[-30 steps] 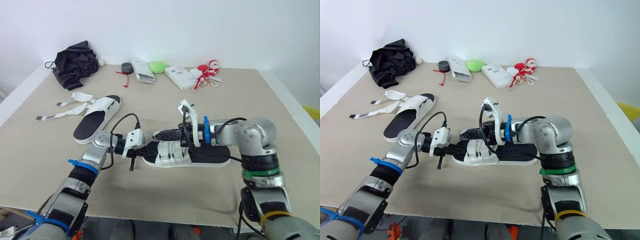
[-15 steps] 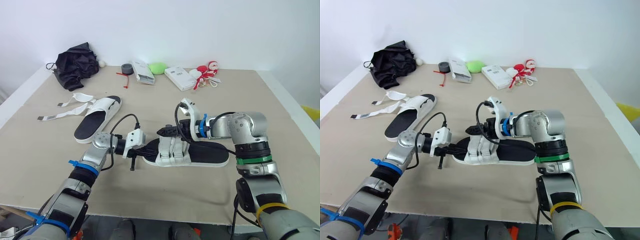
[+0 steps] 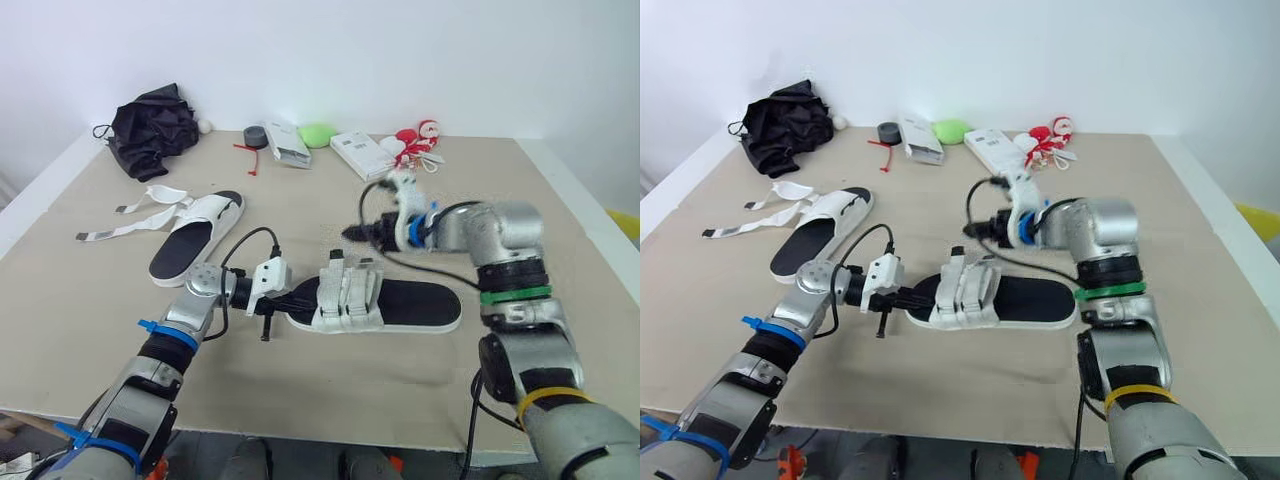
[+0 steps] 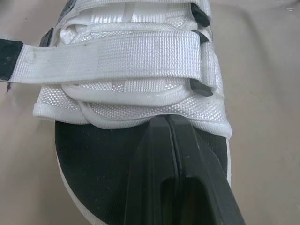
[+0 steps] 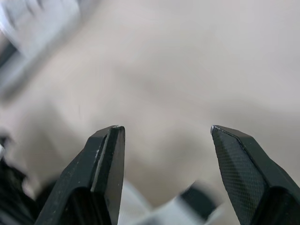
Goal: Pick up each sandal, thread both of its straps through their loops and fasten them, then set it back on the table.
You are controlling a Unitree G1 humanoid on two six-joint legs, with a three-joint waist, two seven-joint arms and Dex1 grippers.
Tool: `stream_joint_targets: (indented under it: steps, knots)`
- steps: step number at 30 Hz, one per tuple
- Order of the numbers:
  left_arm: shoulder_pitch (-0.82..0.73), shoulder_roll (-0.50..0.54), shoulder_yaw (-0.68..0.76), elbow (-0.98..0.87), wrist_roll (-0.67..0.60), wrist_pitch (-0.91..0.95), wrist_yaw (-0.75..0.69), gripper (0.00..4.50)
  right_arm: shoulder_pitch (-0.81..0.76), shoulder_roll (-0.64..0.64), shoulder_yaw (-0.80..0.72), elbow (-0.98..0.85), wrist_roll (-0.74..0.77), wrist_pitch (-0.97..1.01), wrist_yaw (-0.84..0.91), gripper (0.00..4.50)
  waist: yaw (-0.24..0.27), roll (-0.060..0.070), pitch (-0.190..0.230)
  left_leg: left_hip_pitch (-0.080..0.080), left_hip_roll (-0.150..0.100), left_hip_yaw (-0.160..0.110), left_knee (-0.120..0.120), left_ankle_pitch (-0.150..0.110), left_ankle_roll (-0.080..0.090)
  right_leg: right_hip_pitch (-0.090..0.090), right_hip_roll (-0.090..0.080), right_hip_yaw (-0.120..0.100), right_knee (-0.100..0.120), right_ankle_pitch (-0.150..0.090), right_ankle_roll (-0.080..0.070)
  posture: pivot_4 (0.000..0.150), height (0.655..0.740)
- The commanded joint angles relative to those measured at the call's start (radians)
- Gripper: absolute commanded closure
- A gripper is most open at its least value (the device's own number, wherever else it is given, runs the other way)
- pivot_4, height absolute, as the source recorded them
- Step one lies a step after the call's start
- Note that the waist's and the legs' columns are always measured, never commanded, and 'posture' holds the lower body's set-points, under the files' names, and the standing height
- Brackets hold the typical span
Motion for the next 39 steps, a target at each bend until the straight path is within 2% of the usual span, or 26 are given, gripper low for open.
stream_joint_targets:
  steps: [1, 3, 6, 8, 10, 12, 16, 21, 27, 31, 35, 36, 37, 38, 39]
  knots:
    - [0.067, -0.018, -0.064, 0.077, 0.070, 0.077, 0.008, 4.50, -0.025, -0.095, -0.121, -0.099, 0.097, -0.015, 0.129, 1.33, 0.002, 0.000, 0.000, 0.000, 0.000, 0.000, -0.001, 0.000, 0.000, 0.000, 0.000, 0.000, 0.000, -0.001, 0.001, 0.150, 0.7380]
    - [0.063, -0.036, -0.035, 0.044, 0.031, 0.108, 0.016, 4.50, 0.042, -0.167, -0.116, -0.203, 0.131, -0.023, 0.219, 1.33, 0.007, 0.000, 0.001, -0.001, -0.001, -0.001, -0.001, 0.000, 0.000, 0.001, -0.001, 0.000, 0.000, -0.002, 0.001, 0.150, 0.7380]
    - [0.054, -0.059, 0.023, -0.073, -0.053, 0.199, 0.028, 4.50, 0.309, -0.356, -0.100, -0.457, 0.179, -0.101, 0.444, 1.33, 0.014, -0.001, 0.002, -0.007, -0.005, -0.005, 0.000, 0.000, 0.000, 0.001, -0.002, 0.000, -0.001, -0.004, 0.004, 0.150, 0.7380]
    - [0.052, -0.061, 0.049, -0.139, -0.088, 0.247, 0.034, 4.50, 0.442, -0.439, -0.116, -0.555, 0.206, -0.141, 0.540, 1.33, 0.022, -0.001, 0.007, -0.017, -0.007, -0.007, 0.002, 0.000, 0.000, -0.004, -0.003, 0.000, -0.001, -0.005, 0.006, 0.150, 0.7380]
    - [0.052, -0.049, 0.078, -0.222, -0.123, 0.302, 0.044, 4.50, 0.592, -0.512, -0.149, -0.638, 0.209, -0.206, 0.624, 1.33, 0.020, 0.004, 0.015, -0.021, -0.008, -0.005, 0.004, 0.000, 0.000, -0.007, -0.003, 0.002, -0.001, -0.004, 0.007, 0.150, 0.7380]
    - [0.056, -0.031, 0.100, -0.294, -0.149, 0.350, 0.051, 4.50, 0.695, -0.555, -0.168, -0.688, 0.197, -0.264, 0.666, 1.33, 0.017, 0.006, 0.029, -0.022, -0.009, -0.005, 0.006, 0.000, 0.000, -0.009, -0.004, 0.002, 0.001, -0.003, 0.007, 0.150, 0.7380]
    - [0.072, 0.027, 0.141, -0.440, -0.197, 0.439, 0.072, 4.50, 0.827, -0.586, -0.201, -0.738, 0.174, -0.367, 0.698, 1.33, -0.003, -0.002, 0.041, -0.023, -0.007, -0.006, 0.006, 0.000, -0.001, -0.011, -0.001, 0.002, 0.001, -0.003, 0.007, 0.150, 0.7380]
    - [0.126, 0.142, 0.189, -0.575, -0.238, 0.502, 0.074, 4.50, 0.873, -0.554, -0.150, -0.778, 0.160, -0.429, 0.676, 1.33, -0.016, -0.006, 0.046, -0.023, -0.005, -0.006, 0.005, 0.000, -0.001, -0.011, 0.000, 0.002, 0.001, -0.002, 0.007, 0.150, 0.7380]
    - [0.232, 0.250, 0.230, -0.691, -0.272, 0.522, 0.069, 4.50, 0.797, -0.476, -0.021, -0.723, 0.106, -0.470, 0.628, 1.33, -0.018, -0.008, 0.054, -0.023, -0.005, -0.006, 0.005, 0.003, -0.007, -0.011, -0.001, 0.001, 0.001, -0.002, 0.006, 0.150, 0.7380]
    - [0.282, 0.287, 0.286, -0.751, -0.310, 0.541, 0.104, 4.50, 0.747, -0.425, 0.059, -0.690, 0.079, -0.483, 0.621, 1.33, -0.014, -0.009, 0.056, -0.023, -0.004, -0.006, 0.004, 0.005, -0.011, -0.012, -0.001, 0.001, 0.002, 0.000, 0.006, 0.150, 0.7380]
    - [0.320, 0.276, 0.370, -0.823, -0.404, 0.606, 0.180, 4.50, 0.688, -0.361, 0.117, -0.651, 0.059, -0.491, 0.605, 1.33, -0.013, -0.009, 0.056, -0.024, -0.004, -0.006, 0.004, 0.006, -0.012, -0.013, 0.000, 0.001, 0.002, 0.001, 0.005, 0.150, 0.7380]
    - [0.328, 0.279, 0.378, -0.834, -0.412, 0.612, 0.190, 4.50, 0.677, -0.350, 0.126, -0.636, 0.050, -0.491, 0.594, 1.85, -0.013, -0.009, 0.056, -0.023, -0.003, -0.006, 0.004, 0.006, -0.012, -0.013, 0.000, 0.001, 0.003, 0.001, 0.005, 0.150, 0.7380]
    - [0.335, 0.282, 0.386, -0.841, -0.420, 0.618, 0.198, 4.50, 0.666, -0.339, 0.135, -0.622, 0.036, -0.494, 0.582, 1.95, -0.013, -0.009, 0.056, -0.024, -0.003, -0.006, 0.004, 0.006, -0.012, -0.013, 0.000, 0.001, 0.003, 0.001, 0.004, 0.150, 0.7380]
    - [0.344, 0.282, 0.396, -0.854, -0.432, 0.629, 0.212, 4.50, 0.660, -0.329, 0.139, -0.604, 0.032, -0.495, 0.581, 2.47, -0.013, -0.009, 0.056, -0.024, -0.003, -0.006, 0.004, 0.006, -0.013, -0.013, 0.000, 0.001, 0.003, 0.001, 0.003, 0.150, 0.7380]
    - [0.352, 0.283, 0.404, -0.865, -0.444, 0.638, 0.223, 4.50, 0.658, -0.324, 0.143, -0.592, 0.027, -0.500, 0.582, 2.71, -0.013, -0.009, 0.056, -0.023, -0.003, -0.006, 0.004, 0.006, -0.013, -0.013, 0.000, 0.001, 0.004, 0.002, 0.003, 0.150, 0.7380]
